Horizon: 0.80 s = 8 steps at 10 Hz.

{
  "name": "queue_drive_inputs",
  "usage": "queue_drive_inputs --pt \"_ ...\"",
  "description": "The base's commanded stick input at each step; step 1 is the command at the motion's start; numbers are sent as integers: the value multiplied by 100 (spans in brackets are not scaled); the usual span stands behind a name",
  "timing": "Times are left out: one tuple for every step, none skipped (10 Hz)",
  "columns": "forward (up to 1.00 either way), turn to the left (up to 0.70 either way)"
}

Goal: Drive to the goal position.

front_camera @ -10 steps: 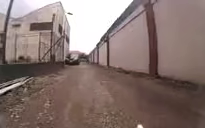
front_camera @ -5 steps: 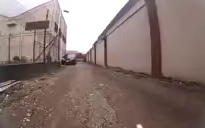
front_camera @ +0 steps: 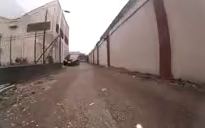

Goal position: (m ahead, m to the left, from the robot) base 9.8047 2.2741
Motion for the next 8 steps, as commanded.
queue_drive_inputs --pt "70 35" --pt "70 23" --pt "70 11" --pt "70 0" --pt "70 0" --pt "70 0" --pt "70 0" --pt "70 0"
